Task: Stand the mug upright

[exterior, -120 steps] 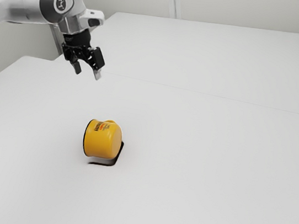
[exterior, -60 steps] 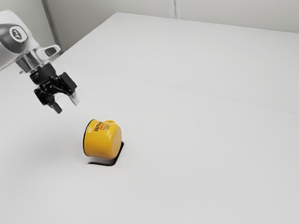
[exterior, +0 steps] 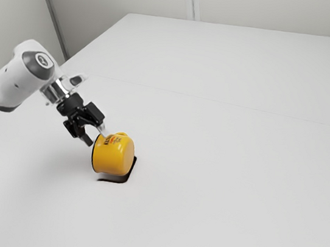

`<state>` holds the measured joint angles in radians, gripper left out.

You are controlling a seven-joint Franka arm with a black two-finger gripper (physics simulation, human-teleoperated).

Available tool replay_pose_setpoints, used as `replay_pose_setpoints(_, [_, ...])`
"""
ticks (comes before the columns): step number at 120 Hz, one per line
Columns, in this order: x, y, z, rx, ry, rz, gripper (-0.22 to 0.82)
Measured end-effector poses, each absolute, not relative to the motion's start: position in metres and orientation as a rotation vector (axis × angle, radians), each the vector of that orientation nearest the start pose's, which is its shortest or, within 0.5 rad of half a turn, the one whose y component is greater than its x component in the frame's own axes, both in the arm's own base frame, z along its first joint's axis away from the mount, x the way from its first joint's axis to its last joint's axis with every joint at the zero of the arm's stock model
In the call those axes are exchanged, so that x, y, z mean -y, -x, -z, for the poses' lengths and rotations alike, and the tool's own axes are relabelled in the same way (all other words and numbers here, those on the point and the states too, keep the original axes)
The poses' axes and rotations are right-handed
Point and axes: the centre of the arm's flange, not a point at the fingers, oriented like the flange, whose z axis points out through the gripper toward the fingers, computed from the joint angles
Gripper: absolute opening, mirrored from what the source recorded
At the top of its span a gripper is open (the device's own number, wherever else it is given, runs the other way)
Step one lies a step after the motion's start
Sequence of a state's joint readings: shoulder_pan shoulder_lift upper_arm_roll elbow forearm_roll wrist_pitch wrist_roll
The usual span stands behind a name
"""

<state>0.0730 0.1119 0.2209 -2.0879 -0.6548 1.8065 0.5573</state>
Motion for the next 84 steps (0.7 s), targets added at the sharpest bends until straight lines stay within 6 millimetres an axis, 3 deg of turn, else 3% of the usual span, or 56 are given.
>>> replay_pose_setpoints(28, [-0.083, -0.526, -0.353, 0.034, -2.431, 0.106, 0.56])
replay_pose_setpoints(55, [-0.070, -0.529, -0.352, 0.068, -2.407, 0.085, 0.31])
replay_pose_setpoints(84, [-0.054, -0.536, -0.352, 0.106, -2.405, 0.088, -0.03])
